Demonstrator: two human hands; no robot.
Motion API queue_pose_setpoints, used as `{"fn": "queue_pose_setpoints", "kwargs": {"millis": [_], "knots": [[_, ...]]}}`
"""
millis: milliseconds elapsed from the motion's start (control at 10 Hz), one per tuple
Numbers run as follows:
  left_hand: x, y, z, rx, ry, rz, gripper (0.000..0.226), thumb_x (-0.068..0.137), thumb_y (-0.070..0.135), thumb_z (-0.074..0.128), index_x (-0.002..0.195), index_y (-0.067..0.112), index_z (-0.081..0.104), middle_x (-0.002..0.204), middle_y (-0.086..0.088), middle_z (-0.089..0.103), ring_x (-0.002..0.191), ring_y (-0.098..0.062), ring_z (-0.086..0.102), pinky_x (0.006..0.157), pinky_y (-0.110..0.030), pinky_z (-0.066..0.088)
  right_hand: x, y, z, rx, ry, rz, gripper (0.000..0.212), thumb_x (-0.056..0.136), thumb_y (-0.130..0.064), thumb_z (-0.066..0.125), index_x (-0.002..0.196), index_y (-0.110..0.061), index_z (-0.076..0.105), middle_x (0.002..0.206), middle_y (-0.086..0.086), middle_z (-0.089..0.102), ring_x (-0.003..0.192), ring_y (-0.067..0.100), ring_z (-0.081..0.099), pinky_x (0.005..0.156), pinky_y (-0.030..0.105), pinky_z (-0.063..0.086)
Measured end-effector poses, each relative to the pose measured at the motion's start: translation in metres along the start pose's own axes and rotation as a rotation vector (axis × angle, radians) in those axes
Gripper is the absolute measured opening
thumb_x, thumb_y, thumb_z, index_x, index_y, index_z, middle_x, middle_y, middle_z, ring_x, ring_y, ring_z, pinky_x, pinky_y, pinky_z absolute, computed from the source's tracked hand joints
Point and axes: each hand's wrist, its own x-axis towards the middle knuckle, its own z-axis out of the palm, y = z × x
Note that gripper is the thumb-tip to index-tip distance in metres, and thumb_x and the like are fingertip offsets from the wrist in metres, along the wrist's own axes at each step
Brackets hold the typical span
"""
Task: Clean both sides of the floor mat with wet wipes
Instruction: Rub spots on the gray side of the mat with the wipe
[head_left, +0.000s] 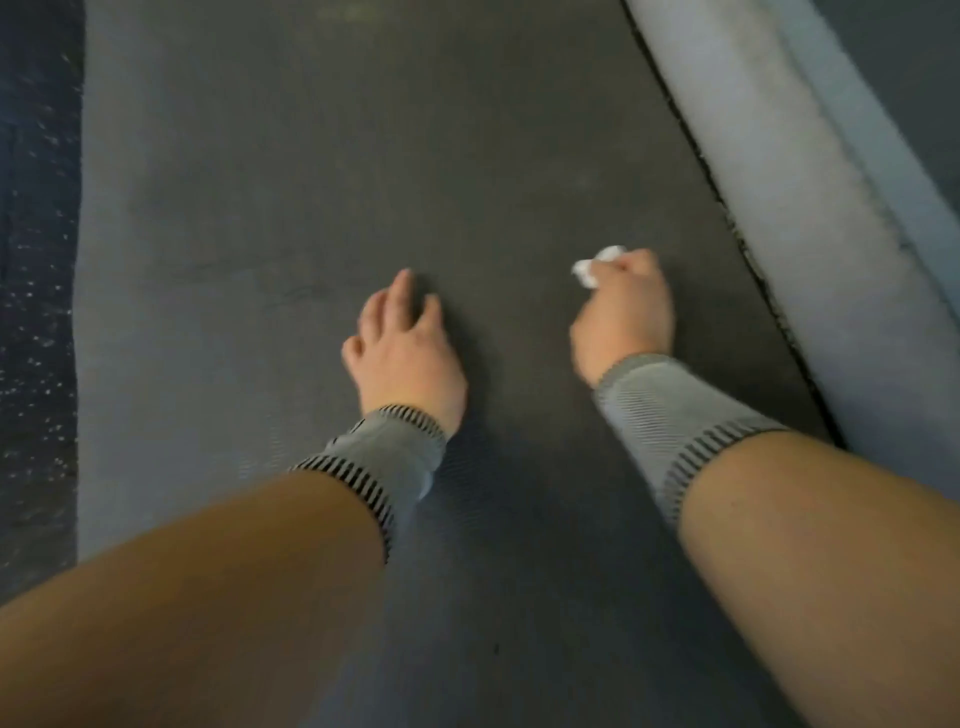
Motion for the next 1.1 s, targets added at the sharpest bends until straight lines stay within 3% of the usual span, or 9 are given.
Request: {"fn": "queue_pose_setpoints", "kwargs": {"millis": [100,200,300,400,500,600,800,900,1100], "knots": [[0.000,0.049,0.012,-0.052,-0.021,0.151,0.049,0.095,0.030,0.040,0.144,0.029,0.041,0.157,0.011,0.025,0.140,-0.017,0.019,0.108,-0.046,0.020,-0.018,0.002,0.011,-0.210,-0.178,-0.494,0.010,0.086,-0.019,0.055,0.083,-0.022,0.065,0.097,0.001,0.061,0.092,0.021,0.056,0.073,0.028,0.038],[0.002,0.053,0.024,-0.024,0.043,0.144,0.050,0.097,0.035,0.035,0.146,0.029,0.038,0.155,0.012,0.031,0.138,-0.015,0.021,0.106,-0.043,0.019,0.034,0.043,-0.036,-0.444,-0.058,-0.367,0.030,0.084,-0.004,0.048,0.108,-0.010,0.066,0.110,0.018,0.057,0.100,0.034,0.053,0.077,0.033,0.039],[0.000,0.050,0.023,0.006,0.037,0.155,0.049,0.097,0.042,0.031,0.146,0.035,0.035,0.154,0.012,0.030,0.136,-0.016,0.019,0.104,-0.044,0.018,0.036,0.042,-0.045,-0.334,0.081,-0.075,0.031,0.084,-0.005,0.049,0.111,-0.009,0.063,0.117,0.018,0.054,0.107,0.031,0.051,0.080,0.026,0.035],[-0.002,0.054,0.020,0.020,0.000,0.156,0.050,0.097,0.046,0.027,0.146,0.038,0.032,0.155,0.011,0.027,0.135,-0.016,0.016,0.104,-0.044,0.017,-0.003,0.023,-0.010,-0.220,-0.166,-0.395,0.022,0.091,-0.019,0.049,0.107,-0.016,0.064,0.104,0.001,0.054,0.099,0.020,0.051,0.085,0.024,0.038],[-0.002,0.053,0.019,0.035,-0.013,0.150,0.054,0.094,0.049,0.021,0.146,0.039,0.031,0.155,0.011,0.026,0.135,-0.015,0.015,0.104,-0.043,0.014,0.022,0.030,-0.020,-0.197,-0.059,-0.402,0.016,0.091,-0.026,0.052,0.094,-0.016,0.065,0.100,0.003,0.058,0.095,0.016,0.055,0.085,0.024,0.043],[-0.002,0.055,0.019,0.055,-0.021,0.148,0.053,0.095,0.048,0.022,0.147,0.039,0.028,0.155,0.010,0.026,0.135,-0.016,0.014,0.107,-0.046,0.019,0.054,0.042,-0.041,-0.194,0.181,0.043,0.013,0.085,-0.016,0.059,0.074,-0.023,0.054,0.096,0.004,0.060,0.084,0.014,0.059,0.065,0.009,0.040],[-0.003,0.055,0.017,0.051,-0.029,0.135,0.051,0.097,0.044,0.032,0.147,0.039,0.029,0.155,0.009,0.026,0.135,-0.017,0.016,0.106,-0.046,0.020,0.024,0.029,-0.018,-0.141,-0.144,-0.305,0.016,0.089,-0.014,0.052,0.100,-0.017,0.064,0.106,0.006,0.056,0.098,0.023,0.052,0.082,0.035,0.042],[-0.001,0.055,0.019,0.064,-0.024,0.142,0.051,0.097,0.045,0.029,0.148,0.039,0.028,0.155,0.009,0.026,0.134,-0.017,0.015,0.106,-0.047,0.020,0.053,0.053,-0.047,-0.058,0.198,0.030,0.007,0.085,-0.016,0.059,0.084,-0.023,0.059,0.106,0.006,0.058,0.099,0.020,0.056,0.087,0.035,0.044],[-0.003,0.054,0.019,0.058,-0.022,0.134,0.052,0.097,0.045,0.029,0.148,0.038,0.028,0.155,0.009,0.026,0.134,-0.017,0.015,0.106,-0.048,0.021,0.015,0.058,-0.041,-0.119,0.004,-0.159,0.006,0.087,-0.022,0.058,0.091,-0.020,0.063,0.100,0.000,0.061,0.095,0.019,0.058,0.077,0.028,0.043]]}}
